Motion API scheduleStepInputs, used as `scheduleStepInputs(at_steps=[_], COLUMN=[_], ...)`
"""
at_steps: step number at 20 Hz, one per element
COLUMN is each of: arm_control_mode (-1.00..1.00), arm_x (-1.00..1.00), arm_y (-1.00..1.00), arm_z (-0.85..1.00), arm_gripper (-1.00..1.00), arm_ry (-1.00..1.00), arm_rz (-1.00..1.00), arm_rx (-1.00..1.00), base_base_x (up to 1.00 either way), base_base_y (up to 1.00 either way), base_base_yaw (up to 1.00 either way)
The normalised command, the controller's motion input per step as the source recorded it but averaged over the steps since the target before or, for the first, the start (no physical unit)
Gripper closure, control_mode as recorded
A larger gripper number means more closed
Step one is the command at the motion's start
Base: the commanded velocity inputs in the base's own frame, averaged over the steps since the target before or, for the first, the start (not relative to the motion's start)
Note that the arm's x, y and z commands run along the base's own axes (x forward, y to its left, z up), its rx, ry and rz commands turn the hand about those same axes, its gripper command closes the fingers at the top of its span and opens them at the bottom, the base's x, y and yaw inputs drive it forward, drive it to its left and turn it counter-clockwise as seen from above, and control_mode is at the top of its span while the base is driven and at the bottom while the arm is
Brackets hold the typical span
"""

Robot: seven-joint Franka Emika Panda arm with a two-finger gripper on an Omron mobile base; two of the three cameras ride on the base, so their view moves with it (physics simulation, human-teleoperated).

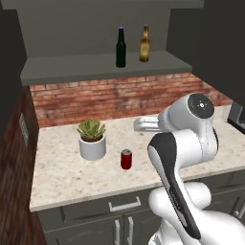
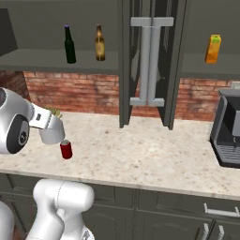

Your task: Sort all alcoholic drinks to one cabinet, and non-alcoholic drinks to the other.

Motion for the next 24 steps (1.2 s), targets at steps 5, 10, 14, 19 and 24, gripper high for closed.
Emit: scheduleStepInputs(at_steps=[5, 10, 14, 19, 24], arm_control_mode=[-1.00, -1.00, -1.00, -1.00, -1.00], arm_x=[0.01, 0.01, 0.00, 0.00, 0.02], arm_y=[0.16, 0.00, 0.00, 0.00, 0.00], arm_z=[-0.88, -0.62, -0.40, -0.31, -0.29], arm_gripper=[-1.00, -1.00, -1.00, -1.00, -1.00], arm_ry=[0.10, 0.10, 0.11, 0.08, 0.00], arm_rz=[0.00, 0.00, 0.00, 0.00, 0.02], arm_rx=[0.00, 0.01, 0.03, 0.00, 0.00], base_base_x=[0.00, 0.00, 0.00, 0.00, 0.00], base_base_y=[0.00, 0.00, 0.00, 0.00, 0.00], base_base_yaw=[0.00, 0.00, 0.00, 0.00, 0.00])
